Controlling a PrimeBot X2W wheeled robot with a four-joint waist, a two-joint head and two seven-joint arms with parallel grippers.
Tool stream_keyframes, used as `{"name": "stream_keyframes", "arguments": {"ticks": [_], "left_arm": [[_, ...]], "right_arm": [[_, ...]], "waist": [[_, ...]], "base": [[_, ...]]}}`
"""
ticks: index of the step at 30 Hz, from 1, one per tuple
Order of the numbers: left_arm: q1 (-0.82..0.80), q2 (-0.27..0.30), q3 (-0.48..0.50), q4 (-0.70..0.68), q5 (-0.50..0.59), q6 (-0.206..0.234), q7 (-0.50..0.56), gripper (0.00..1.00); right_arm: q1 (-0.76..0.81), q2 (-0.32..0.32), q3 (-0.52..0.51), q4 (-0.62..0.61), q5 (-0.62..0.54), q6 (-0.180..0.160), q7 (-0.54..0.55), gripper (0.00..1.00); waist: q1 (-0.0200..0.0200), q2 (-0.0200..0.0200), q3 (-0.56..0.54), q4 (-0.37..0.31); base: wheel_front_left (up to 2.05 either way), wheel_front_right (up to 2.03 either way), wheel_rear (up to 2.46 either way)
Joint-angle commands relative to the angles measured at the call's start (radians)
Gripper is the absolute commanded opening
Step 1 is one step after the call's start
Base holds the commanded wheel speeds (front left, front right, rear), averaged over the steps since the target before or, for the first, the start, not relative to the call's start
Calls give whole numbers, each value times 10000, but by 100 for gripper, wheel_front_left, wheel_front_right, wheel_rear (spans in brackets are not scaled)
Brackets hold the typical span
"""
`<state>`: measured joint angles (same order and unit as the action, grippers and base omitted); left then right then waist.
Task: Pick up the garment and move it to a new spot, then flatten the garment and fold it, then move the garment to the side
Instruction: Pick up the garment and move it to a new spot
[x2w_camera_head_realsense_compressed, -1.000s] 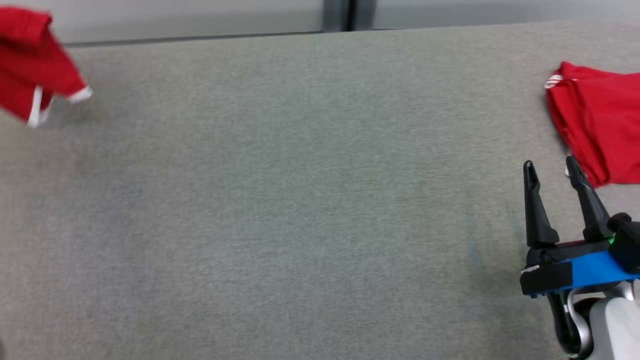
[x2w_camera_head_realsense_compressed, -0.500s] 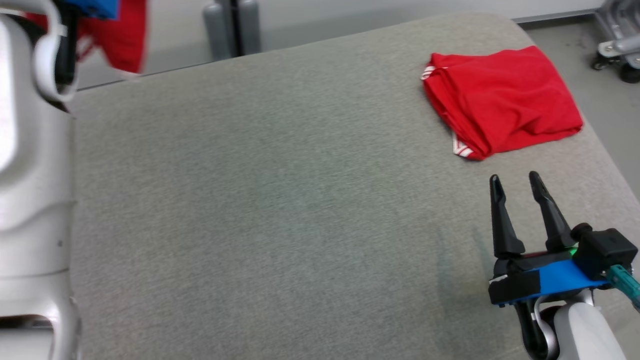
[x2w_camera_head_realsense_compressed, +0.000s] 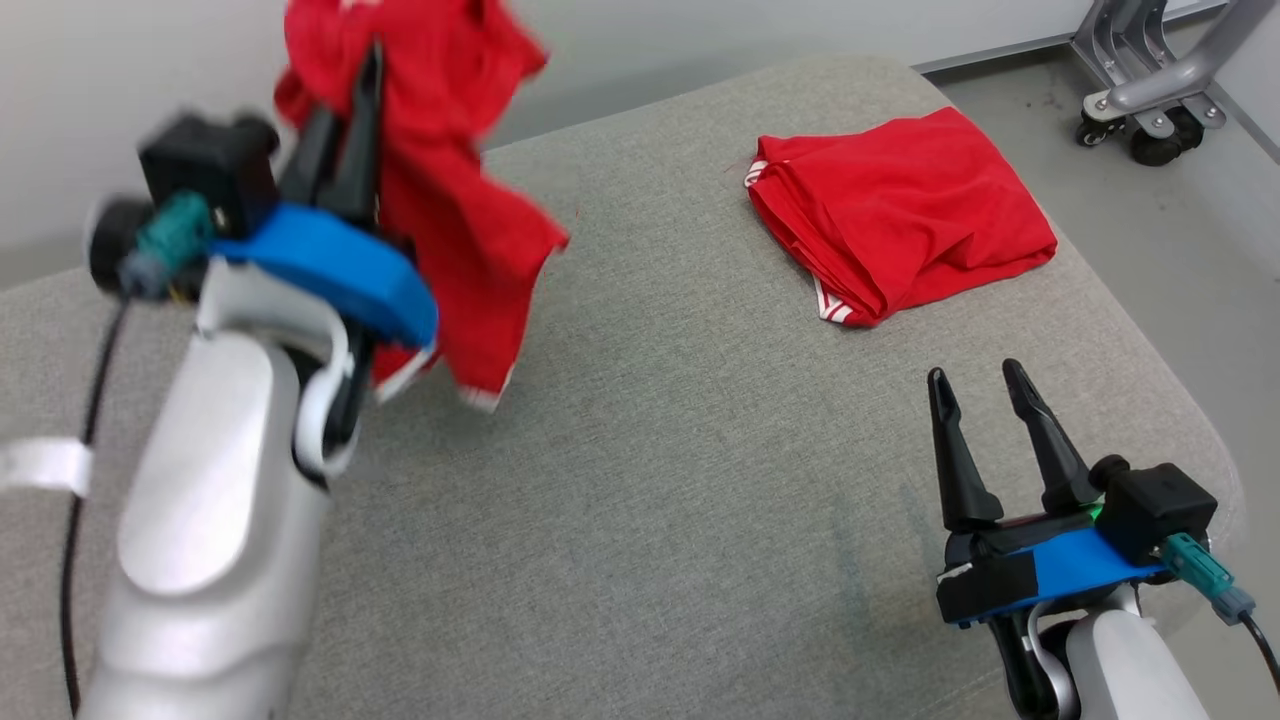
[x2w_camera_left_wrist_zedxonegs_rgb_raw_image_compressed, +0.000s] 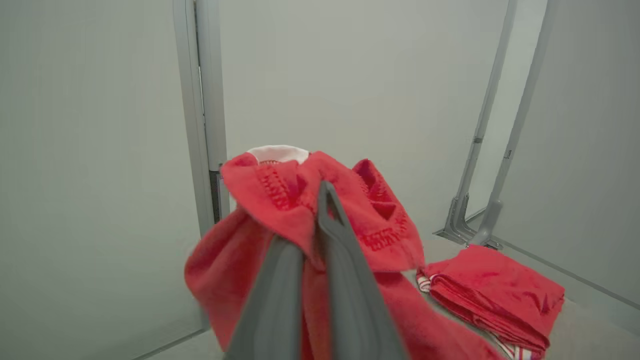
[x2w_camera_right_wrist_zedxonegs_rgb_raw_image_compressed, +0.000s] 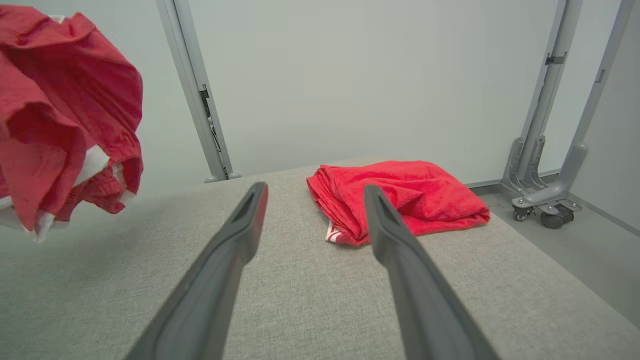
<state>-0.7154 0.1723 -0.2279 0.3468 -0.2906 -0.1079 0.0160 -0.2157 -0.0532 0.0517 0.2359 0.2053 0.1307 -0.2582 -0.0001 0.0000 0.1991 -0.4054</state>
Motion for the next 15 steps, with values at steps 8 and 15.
{"name": "stream_keyframes", "arguments": {"ticks": [8,15], "left_arm": [[2658,-278,-448,674,-126,173,-417,0],[3786,-724,-1198,1590,-269,26,-908,33]], "right_arm": [[85,31,58,74,-1,5,-71,100],[170,30,74,162,-44,3,-70,100]], "waist": [[1,0,-247,164],[1,0,-466,481]], "base": [[0,0,0],[0,0,0]]}}
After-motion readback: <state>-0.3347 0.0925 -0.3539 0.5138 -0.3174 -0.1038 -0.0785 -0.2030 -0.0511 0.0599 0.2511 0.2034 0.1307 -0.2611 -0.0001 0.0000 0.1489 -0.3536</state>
